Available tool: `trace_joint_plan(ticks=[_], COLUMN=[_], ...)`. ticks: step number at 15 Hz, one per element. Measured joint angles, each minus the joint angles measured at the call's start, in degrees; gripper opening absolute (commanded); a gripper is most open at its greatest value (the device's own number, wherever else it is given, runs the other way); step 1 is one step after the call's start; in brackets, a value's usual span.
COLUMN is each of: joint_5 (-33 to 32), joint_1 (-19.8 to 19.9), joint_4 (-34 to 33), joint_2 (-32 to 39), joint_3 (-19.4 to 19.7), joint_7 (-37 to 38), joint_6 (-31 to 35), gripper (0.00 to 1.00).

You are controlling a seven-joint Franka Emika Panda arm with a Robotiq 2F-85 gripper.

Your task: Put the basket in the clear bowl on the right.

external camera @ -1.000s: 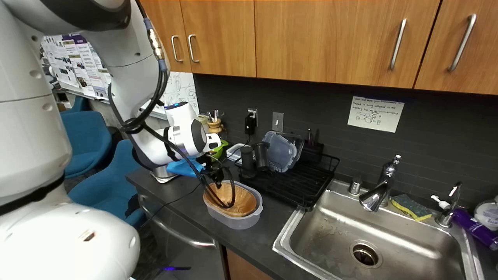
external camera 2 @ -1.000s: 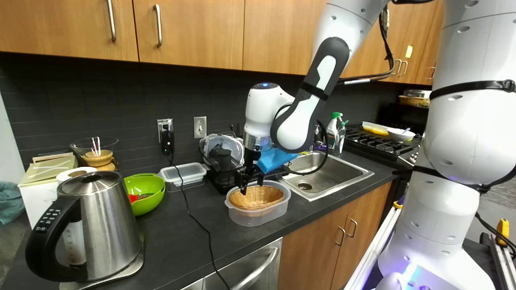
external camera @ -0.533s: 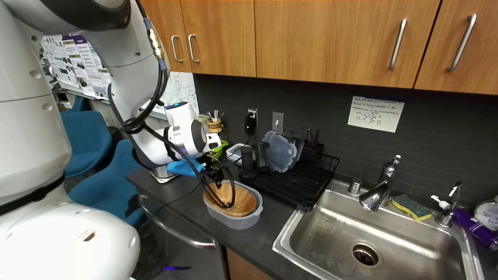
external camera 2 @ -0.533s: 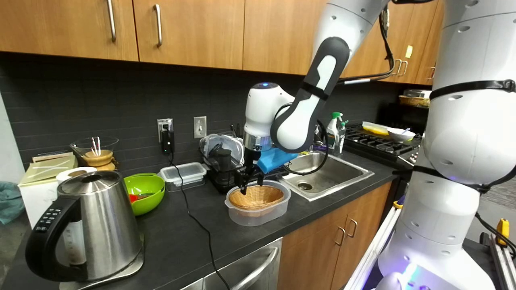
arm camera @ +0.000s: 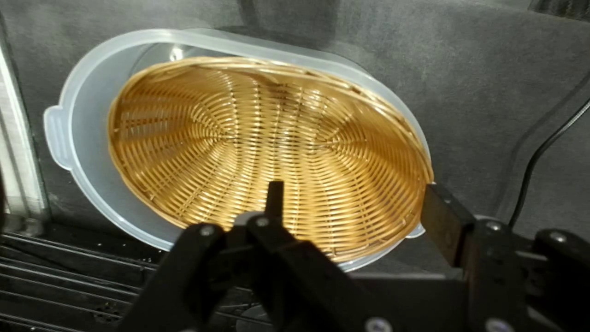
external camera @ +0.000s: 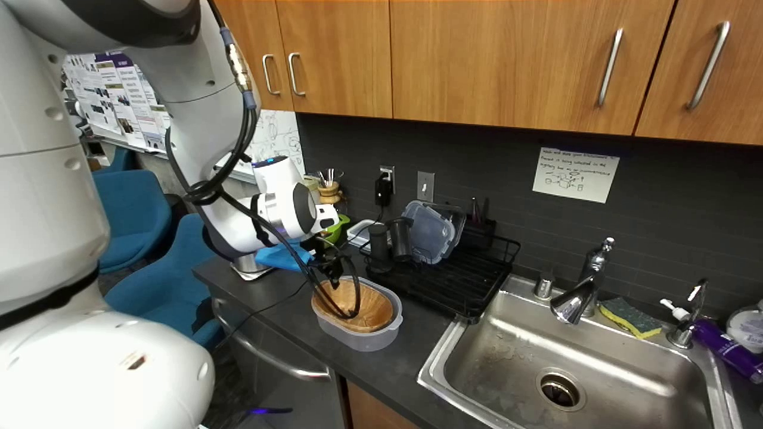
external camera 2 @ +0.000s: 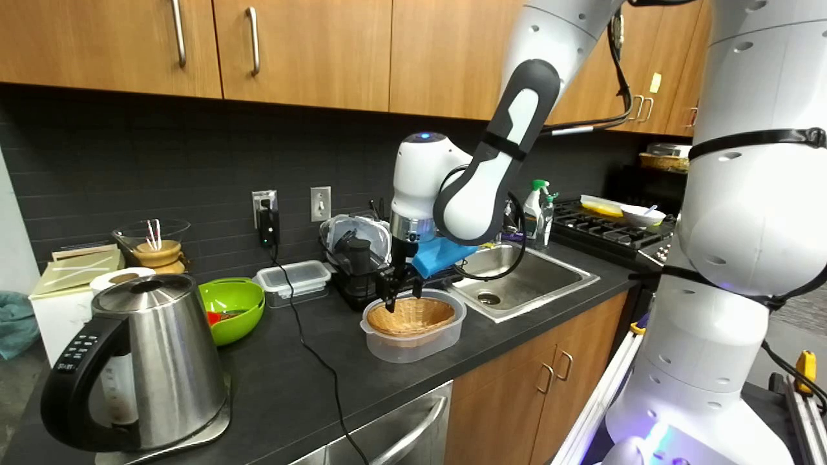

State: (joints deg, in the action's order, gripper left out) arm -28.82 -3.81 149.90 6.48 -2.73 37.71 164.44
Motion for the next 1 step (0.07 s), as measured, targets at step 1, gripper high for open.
trace_joint_plan(ticks=[1], joint_5=[0.0], joint_1=[0.0], joint_4=[0.0], joint_2=[0.0], joint_3=[0.0], joint_7=[0.0], joint_6=[0.0], gripper=[0.78])
